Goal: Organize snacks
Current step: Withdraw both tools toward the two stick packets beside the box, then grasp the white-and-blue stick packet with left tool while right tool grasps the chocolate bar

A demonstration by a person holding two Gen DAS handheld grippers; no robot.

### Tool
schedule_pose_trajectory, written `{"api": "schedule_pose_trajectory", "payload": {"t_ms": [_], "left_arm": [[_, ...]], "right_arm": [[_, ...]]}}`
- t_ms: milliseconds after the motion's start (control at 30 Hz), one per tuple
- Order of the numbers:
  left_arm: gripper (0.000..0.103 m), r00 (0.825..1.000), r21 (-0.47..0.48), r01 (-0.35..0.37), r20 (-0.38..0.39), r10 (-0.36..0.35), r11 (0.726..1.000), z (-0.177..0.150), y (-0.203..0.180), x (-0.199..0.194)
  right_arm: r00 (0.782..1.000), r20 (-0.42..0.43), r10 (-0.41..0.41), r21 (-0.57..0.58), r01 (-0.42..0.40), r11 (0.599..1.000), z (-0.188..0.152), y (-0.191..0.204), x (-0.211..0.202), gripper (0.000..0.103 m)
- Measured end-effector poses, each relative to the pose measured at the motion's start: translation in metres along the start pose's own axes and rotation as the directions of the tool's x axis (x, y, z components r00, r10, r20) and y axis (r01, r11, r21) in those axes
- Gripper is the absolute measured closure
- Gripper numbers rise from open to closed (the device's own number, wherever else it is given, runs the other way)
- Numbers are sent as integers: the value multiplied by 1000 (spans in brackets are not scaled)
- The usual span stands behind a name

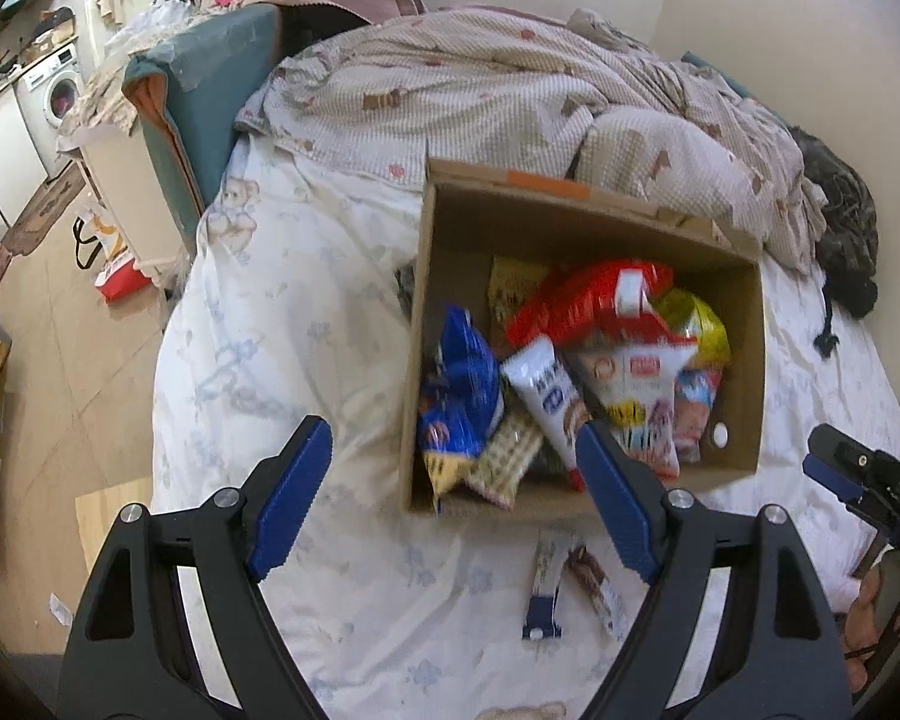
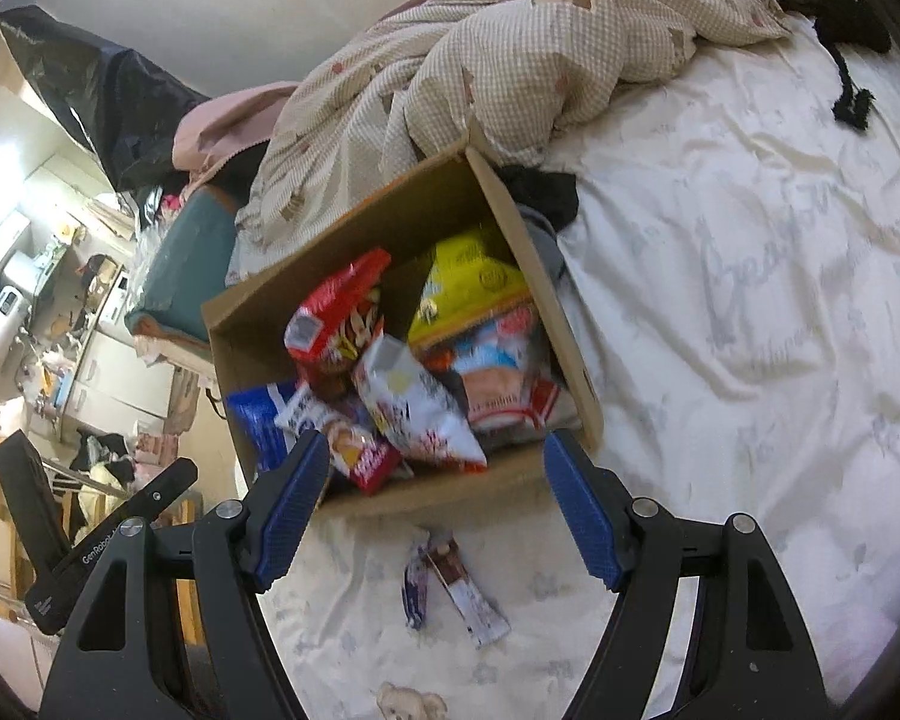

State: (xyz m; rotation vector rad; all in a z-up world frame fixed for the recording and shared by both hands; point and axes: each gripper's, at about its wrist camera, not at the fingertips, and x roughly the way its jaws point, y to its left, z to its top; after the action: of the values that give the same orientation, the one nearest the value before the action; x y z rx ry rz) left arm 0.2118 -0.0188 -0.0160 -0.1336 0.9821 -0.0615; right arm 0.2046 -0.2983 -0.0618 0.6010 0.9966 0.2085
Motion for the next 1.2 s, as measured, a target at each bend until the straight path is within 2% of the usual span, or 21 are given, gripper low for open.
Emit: {"api": "schedule_pose_trajectory", "payload": {"t_ms": [433, 567, 667, 800, 867, 967, 1067, 1133, 1167, 1200], "left_arm": [[22, 992, 78, 31, -122, -21, 996, -53, -27, 19], [22, 980, 128, 51, -196, -25, 990, -68, -44, 42], [22, 964, 189, 60, -265, -8, 980, -85, -61, 68], [37, 946, 269, 58, -322, 33, 961, -103, -78, 94], [38, 946, 283, 49, -322, 47, 958, -109, -80, 101], [40, 932, 285, 52, -357, 55, 957, -114, -82, 114], [51, 919, 299, 44, -385, 78, 953, -119, -81, 123], [57, 919, 315, 34, -383, 95, 949, -121, -82, 125], [69, 920, 323, 30, -380, 100, 946, -121, -83, 124], [87, 920, 330, 31, -379, 103, 944, -122, -84, 123]], "right_arm": [[997, -57, -56, -22, 55, 998, -37, -8, -5, 26], [994, -67, -88, -33, 86, 996, -41, -13, -4, 26], [993, -72, -97, -28, 95, 995, -41, -18, -4, 26], [993, -67, -102, -13, 101, 995, -40, -24, -6, 26], [993, -65, -102, -6, 102, 995, -40, -25, -7, 26], [993, -63, -103, -3, 103, 995, -39, -26, -7, 26], [992, -66, -107, 0, 107, 994, -38, -27, -5, 26], [992, -69, -108, 1, 108, 994, -38, -27, -4, 26], [992, -70, -109, -1, 110, 994, -38, -26, -3, 26], [991, -70, -110, -3, 110, 994, -38, -26, -3, 26]]}}
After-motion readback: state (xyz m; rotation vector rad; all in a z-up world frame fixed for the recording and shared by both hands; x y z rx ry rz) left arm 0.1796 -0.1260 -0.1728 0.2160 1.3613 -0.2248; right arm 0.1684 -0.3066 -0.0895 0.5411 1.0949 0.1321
